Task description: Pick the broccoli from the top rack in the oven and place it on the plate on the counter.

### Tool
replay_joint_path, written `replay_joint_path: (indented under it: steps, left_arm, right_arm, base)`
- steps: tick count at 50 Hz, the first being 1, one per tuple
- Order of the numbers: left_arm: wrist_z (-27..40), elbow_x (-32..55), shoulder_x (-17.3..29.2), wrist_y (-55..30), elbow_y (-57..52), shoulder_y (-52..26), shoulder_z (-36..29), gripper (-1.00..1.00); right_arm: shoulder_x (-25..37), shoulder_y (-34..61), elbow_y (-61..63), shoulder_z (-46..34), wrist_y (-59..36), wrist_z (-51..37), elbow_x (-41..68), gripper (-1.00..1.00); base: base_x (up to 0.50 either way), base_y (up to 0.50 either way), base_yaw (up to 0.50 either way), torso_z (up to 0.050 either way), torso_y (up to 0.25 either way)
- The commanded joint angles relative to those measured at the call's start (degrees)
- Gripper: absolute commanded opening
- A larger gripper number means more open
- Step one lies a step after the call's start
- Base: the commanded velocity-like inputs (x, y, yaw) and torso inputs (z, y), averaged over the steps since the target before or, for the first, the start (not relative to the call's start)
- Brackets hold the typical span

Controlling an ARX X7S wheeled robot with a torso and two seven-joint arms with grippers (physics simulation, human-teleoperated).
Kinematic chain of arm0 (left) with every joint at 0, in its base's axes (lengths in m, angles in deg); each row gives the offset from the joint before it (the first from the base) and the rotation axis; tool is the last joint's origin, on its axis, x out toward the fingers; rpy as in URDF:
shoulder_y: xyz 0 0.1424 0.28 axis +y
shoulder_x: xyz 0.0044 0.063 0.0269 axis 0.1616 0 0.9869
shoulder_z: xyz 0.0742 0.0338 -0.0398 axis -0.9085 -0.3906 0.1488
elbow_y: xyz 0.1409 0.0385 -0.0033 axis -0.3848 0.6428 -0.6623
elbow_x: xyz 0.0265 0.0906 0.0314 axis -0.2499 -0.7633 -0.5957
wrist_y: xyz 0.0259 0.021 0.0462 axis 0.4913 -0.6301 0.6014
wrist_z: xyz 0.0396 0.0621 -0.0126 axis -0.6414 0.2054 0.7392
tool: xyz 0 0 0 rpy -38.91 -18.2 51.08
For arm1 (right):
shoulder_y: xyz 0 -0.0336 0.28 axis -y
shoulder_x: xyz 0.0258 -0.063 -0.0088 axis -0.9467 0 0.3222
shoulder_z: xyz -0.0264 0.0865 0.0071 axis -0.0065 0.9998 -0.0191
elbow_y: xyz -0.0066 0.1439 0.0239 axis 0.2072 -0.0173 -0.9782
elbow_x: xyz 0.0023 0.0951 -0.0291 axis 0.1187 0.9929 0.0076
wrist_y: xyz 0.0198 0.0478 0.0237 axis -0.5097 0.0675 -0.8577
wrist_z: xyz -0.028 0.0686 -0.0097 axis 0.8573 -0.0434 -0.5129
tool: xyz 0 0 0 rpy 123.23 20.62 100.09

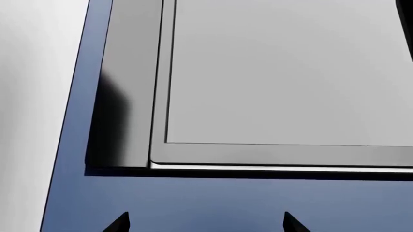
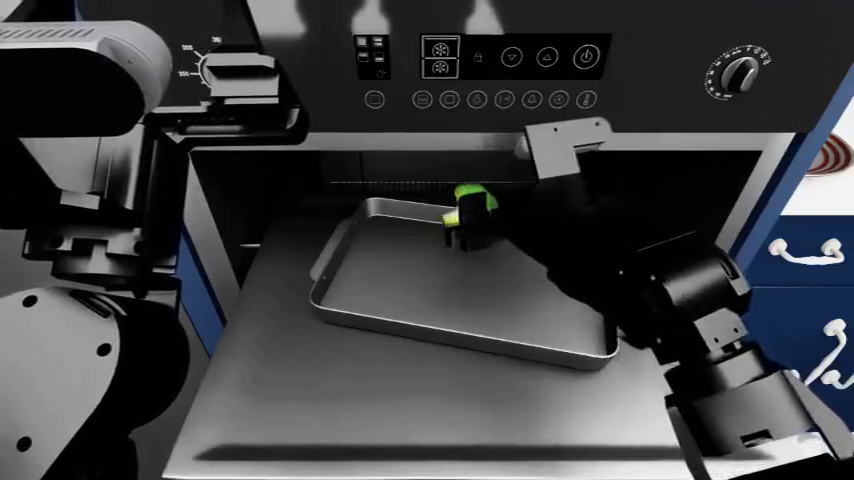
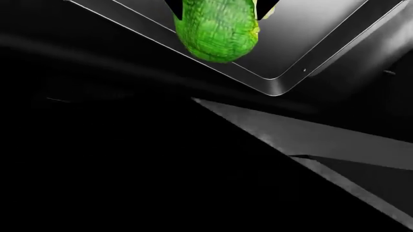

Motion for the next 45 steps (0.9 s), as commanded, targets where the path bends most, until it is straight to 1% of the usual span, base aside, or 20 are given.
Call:
replay_joint_path:
  steps: [1, 3, 9, 20, 35, 45]
  left_arm:
    - [0.23, 0.28, 0.11, 0.22, 0.18, -0.05, -0.26, 1.00]
    - [0.27, 0.33, 0.15, 0.25, 0.19, -0.05, -0.28, 1.00]
    - [0.39, 0.53, 0.22, 0.37, 0.24, -0.04, -0.28, 1.00]
    - [0.62, 0.49, 0.45, 1.07, 0.30, 0.53, -0.48, 1.00]
    - [0.68, 0.44, 0.54, 2.19, 0.87, 1.19, -1.02, 1.00]
    - [1.00, 0.70, 0.70, 2.25, 0.77, 1.23, -1.11, 1.00]
  right_arm:
    - [1.80, -1.67, 5.56, 0.85, 1.34, -0.06, 0.02, -1.00]
    - [1.81, -1.67, 5.57, 0.84, 1.34, -0.07, 0.04, -1.00]
    - [4.15, -3.36, 13.30, 1.55, 0.93, -0.05, 2.02, -1.00]
    - [5.88, -4.79, 19.34, 2.47, -0.93, -1.29, 4.72, -1.00]
    - [9.32, -8.89, 29.68, 7.21, -2.34, -6.45, 10.05, -1.00]
    - [11.27, -9.29, 39.01, 8.29, -2.71, -9.45, 11.36, -1.00]
  base:
    - [0.00, 0.00, 0.00, 0.000, 0.000]
    - [0.00, 0.00, 0.00, 0.000, 0.000]
    - [0.00, 0.00, 0.00, 0.000, 0.000]
    - [0.00, 0.00, 0.00, 0.000, 0.000]
    - [0.00, 0.00, 0.00, 0.000, 0.000]
    - [0.00, 0.00, 0.00, 0.000, 0.000]
